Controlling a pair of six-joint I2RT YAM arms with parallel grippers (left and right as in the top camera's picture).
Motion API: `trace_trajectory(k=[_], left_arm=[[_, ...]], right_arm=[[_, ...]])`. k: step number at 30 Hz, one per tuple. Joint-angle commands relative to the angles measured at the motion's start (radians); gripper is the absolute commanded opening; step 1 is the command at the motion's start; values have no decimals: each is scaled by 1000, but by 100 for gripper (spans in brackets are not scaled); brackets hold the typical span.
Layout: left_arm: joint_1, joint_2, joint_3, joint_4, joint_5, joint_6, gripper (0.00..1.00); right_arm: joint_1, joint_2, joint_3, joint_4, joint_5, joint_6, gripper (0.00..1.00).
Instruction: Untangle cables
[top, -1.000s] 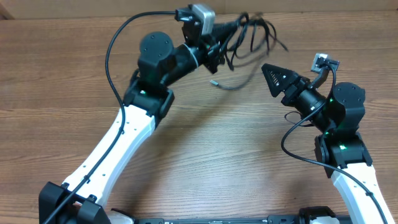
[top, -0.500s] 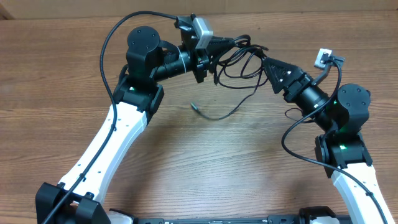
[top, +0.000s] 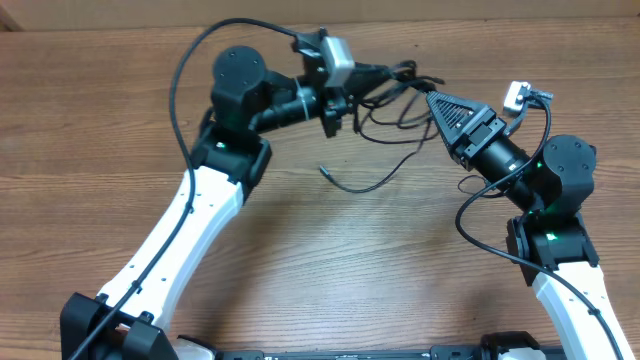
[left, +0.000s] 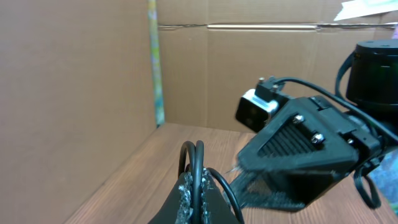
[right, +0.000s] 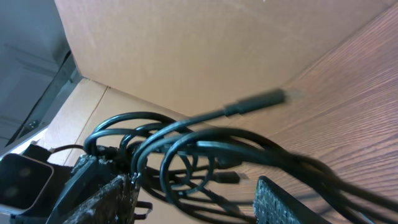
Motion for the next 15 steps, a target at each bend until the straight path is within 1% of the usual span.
trace_trajectory(k=[1,3,4,5,7,8,9,12,15], left_arm=[[-44,-32,11,8,-79,19,4],[-61,-32,11,10,-94,19,4],[-66,-32,11,11,-94,19,4],[-71,-32,11,10,-97,19,4],[-75,-32,11,10,-109,19,4],[-75,-32,11,10,-114,19,4],[-75,-32,11,10,-121,19,4],[-75,-32,11,10,-125,19,4],[-77,-32,11,8,-132,19,4]], right_arm=[[4,-8,18,10,-25,8,61],[4,-8,18,9,-25,1,60],[4,-8,18,9,-25,2,58],[4,-8,18,9,-25,1,51],[4,-8,18,9,-25,2,31],[4,-8,18,9,-25,1,26],[4,-8,18,9,-25,1,21],[4,-8,18,9,-25,1,11],[4,-8,18,31,-42,-6,5]])
